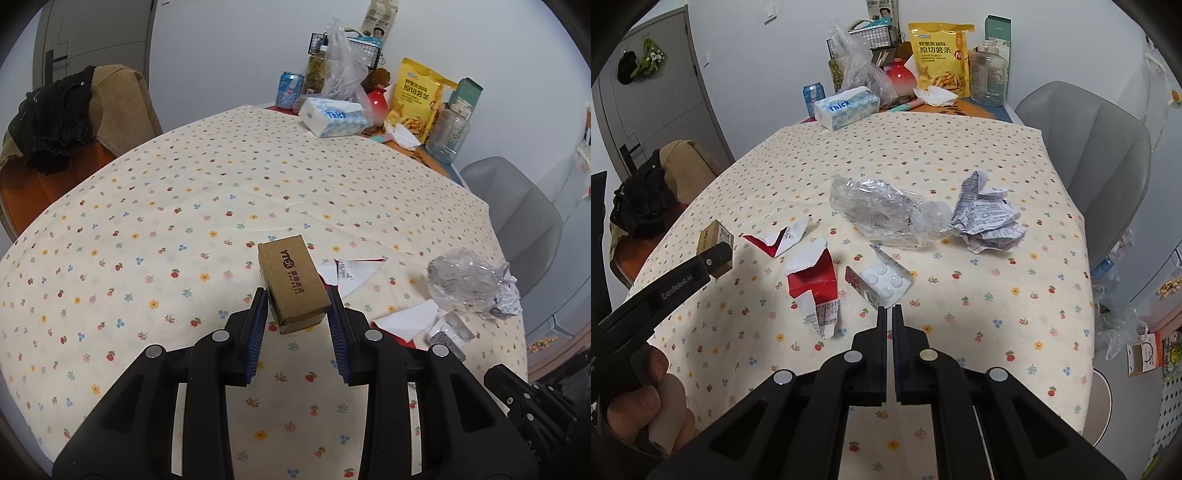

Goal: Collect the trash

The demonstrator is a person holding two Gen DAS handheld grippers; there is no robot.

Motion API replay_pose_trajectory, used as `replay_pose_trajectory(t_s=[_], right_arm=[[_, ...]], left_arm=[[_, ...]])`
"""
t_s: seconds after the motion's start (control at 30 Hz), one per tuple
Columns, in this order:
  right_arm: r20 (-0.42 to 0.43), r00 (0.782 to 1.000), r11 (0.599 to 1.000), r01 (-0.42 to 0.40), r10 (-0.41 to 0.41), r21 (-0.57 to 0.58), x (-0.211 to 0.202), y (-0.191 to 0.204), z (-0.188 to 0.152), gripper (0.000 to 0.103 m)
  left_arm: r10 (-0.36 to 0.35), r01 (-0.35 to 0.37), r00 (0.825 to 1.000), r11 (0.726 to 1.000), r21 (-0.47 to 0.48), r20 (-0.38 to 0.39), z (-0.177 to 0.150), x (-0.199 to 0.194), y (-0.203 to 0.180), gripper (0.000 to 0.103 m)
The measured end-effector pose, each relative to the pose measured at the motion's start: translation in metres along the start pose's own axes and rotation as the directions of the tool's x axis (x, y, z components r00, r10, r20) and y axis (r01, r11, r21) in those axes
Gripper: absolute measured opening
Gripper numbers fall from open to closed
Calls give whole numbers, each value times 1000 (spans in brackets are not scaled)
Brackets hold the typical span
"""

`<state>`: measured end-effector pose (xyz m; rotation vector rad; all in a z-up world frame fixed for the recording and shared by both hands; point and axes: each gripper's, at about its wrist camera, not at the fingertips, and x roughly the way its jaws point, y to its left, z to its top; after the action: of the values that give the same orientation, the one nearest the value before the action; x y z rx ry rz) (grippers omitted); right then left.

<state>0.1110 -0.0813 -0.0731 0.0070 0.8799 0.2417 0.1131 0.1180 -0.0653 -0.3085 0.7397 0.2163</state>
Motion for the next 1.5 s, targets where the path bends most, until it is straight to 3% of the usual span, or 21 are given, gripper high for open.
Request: replay_pose_trajectory(t_s=[0.07,0.13,0.17,0.4,0.8,0.87,0.9,1.5], right_arm=[[-2,1000,1000,11,-11,2,1,-2,0,12],[6,1000,1000,15,-15,-5,2,-1,1,55],[18,999,999,35,-34,-18,3,1,2,58],[-32,999,999,42,-43,-33,32,5,15,58],[-59,997,997,54,-57,-52,64,16,28,68],[-74,997,998,33,-36,-48,68,14,28,59],[-85,996,999,19,-22,-41,69,13,28,47],[32,999,1000,22,-22,-5,-7,-7,11,43]], left_arm=[[0,0,1000,1000,7,3,0,0,-3,33],[3,-3,1000,1000,8,1,0,2,-4,33],[3,-3,1000,1000,6,-3,0,4,-3,33],[18,-19,999,1000,-18,-31,3,23,7,33],[24,-26,998,999,-28,-62,9,46,14,33],[26,-28,998,999,-27,-61,9,46,13,33],[26,-27,998,999,-27,-61,9,46,13,33],[-18,17,999,999,42,28,5,-8,-22,33]])
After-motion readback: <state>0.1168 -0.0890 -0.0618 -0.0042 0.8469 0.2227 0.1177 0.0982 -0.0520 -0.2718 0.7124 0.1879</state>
